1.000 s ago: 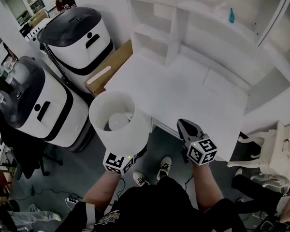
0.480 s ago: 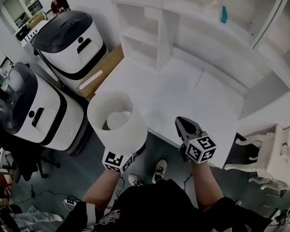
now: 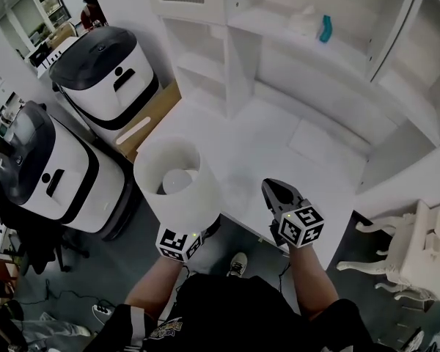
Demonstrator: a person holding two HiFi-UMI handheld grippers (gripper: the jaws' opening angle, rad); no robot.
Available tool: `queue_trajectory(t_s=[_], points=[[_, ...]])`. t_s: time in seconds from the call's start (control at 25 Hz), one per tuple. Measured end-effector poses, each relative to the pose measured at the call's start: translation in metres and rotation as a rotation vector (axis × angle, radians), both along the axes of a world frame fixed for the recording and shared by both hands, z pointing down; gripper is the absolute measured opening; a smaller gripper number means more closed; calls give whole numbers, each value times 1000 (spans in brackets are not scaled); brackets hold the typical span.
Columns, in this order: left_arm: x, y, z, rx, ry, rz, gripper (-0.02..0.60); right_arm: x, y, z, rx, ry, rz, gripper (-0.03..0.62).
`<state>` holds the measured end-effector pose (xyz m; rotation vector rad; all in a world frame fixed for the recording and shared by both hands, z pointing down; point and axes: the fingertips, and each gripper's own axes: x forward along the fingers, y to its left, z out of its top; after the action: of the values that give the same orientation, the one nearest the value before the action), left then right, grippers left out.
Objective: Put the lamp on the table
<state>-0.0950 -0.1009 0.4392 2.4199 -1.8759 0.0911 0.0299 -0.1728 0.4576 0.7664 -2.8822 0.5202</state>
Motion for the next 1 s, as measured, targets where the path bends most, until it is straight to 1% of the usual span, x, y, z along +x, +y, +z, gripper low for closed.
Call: queue_trajectory(t_s=[0.24,0.4,0.56,0.76,1.0], points=[[9,-17,-2,-3,-14,8,94,3,-9,-1,5,-4,-13,25],[12,-31,0,-5,-20,26,94,4,-17,1,5,-4,0,25],[13,-47,6,-5,-29,59,94,3,-27,4,3,6,24,25],[11,-75,11,7,-22,113,94,-1,-48,8,-11,13,80,25],[10,-115,13,35,-37,176,94,-7,-77,15,-28,29,135,25]])
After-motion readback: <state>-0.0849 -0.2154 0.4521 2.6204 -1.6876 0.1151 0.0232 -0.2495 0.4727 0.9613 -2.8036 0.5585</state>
